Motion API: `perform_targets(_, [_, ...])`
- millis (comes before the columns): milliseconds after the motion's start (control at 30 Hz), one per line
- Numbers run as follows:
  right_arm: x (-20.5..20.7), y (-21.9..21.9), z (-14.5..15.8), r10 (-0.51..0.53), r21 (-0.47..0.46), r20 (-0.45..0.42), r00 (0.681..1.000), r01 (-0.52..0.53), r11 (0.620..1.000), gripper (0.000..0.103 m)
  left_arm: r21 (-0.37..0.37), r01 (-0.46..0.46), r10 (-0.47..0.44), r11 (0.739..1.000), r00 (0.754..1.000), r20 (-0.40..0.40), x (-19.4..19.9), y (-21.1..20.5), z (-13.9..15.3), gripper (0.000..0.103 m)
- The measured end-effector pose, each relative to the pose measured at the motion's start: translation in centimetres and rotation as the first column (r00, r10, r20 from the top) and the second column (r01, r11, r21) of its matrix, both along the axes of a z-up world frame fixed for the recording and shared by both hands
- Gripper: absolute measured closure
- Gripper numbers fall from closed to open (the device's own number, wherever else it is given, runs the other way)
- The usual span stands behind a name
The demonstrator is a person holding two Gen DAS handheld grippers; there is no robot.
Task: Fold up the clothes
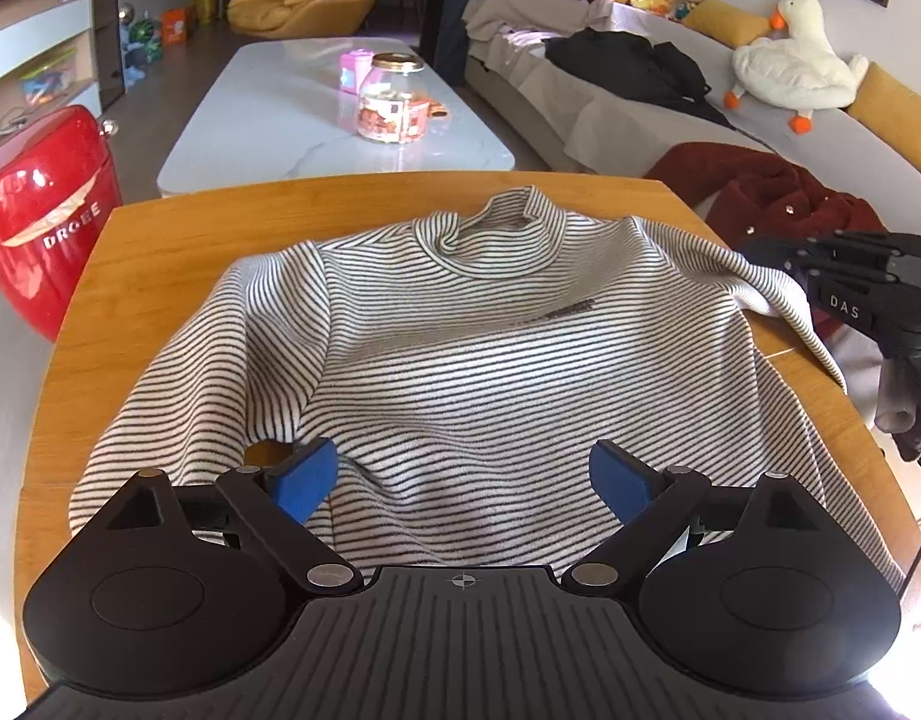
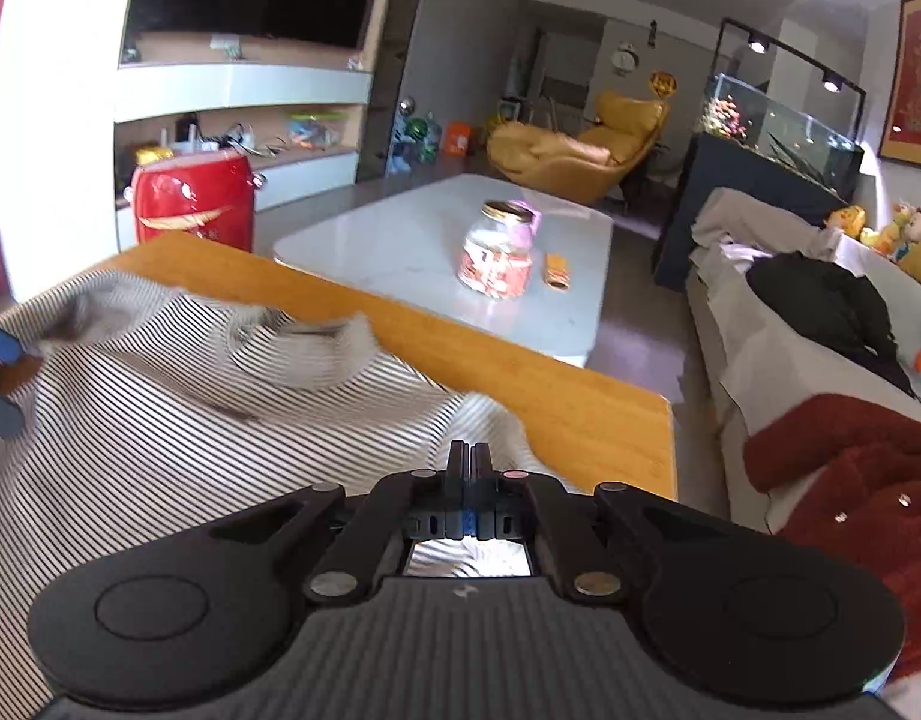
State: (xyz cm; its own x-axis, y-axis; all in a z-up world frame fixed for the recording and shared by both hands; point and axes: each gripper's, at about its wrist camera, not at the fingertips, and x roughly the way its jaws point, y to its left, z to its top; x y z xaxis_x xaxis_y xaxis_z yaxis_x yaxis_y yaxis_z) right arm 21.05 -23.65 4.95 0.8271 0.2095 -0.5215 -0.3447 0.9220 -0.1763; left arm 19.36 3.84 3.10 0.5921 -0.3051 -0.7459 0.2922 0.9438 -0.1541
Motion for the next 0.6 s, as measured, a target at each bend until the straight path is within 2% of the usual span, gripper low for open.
perform_targets(100, [-0.2,2.5,0.5,0.037,0.001,0.029,0.999,-0.037,0.999,0.103,-0.015,-0.003,0.003,1.0,1.0,-0.006,-0.2,0.1,-0.1,0.008])
perform_targets(200, [0.3,4.6,-0.2,0.009,-0.042,0.041,0.999,-0.007,0.999,0.102,-0.04,-0.002,0.001,0.999,1.0,-0.008,-0.4,-0.1,-0.6,0.008])
perform_targets(267, [0.8,5.3,-1.2,-0.034,-0.07,0.044,0.998,0.037,0.997,0.094,-0.058,-0.009,0.008,0.998,1.0,-0.022,-0.2,-0.4,-1.3,0.008])
perform_targets(300, [1.1,5.5,-1.7,-0.055,-0.087,0.045,0.998,0.058,0.995,0.086,-0.066,-0.015,0.013,0.998,0.999,-0.033,0.0,-0.6,-1.8,0.008])
perform_targets(333, [1.4,5.3,-2.4,-0.083,-0.099,0.042,0.996,0.086,0.991,0.077,-0.075,-0.021,0.018,0.997,0.999,-0.043,0.1,-0.7,-2.2,0.007])
perform_targets(400, [2.3,4.1,-3.5,-0.142,-0.109,0.018,0.99,0.143,0.984,0.069,-0.067,-0.023,0.021,0.997,0.999,-0.042,0.2,-1.1,-2.9,0.006])
perform_targets(500, [3.2,1.5,-5.1,-0.197,-0.089,-0.047,0.979,0.193,0.977,0.061,-0.051,-0.009,0.008,0.999,1.0,-0.021,-0.1,-1.3,-3.1,0.004])
perform_targets(600, [3.5,-0.3,-6.0,-0.193,-0.036,-0.09,0.977,0.191,0.981,0.061,-0.046,0.0,0.0,0.999,1.0,-0.017,-0.5,-0.9,-2.8,0.004])
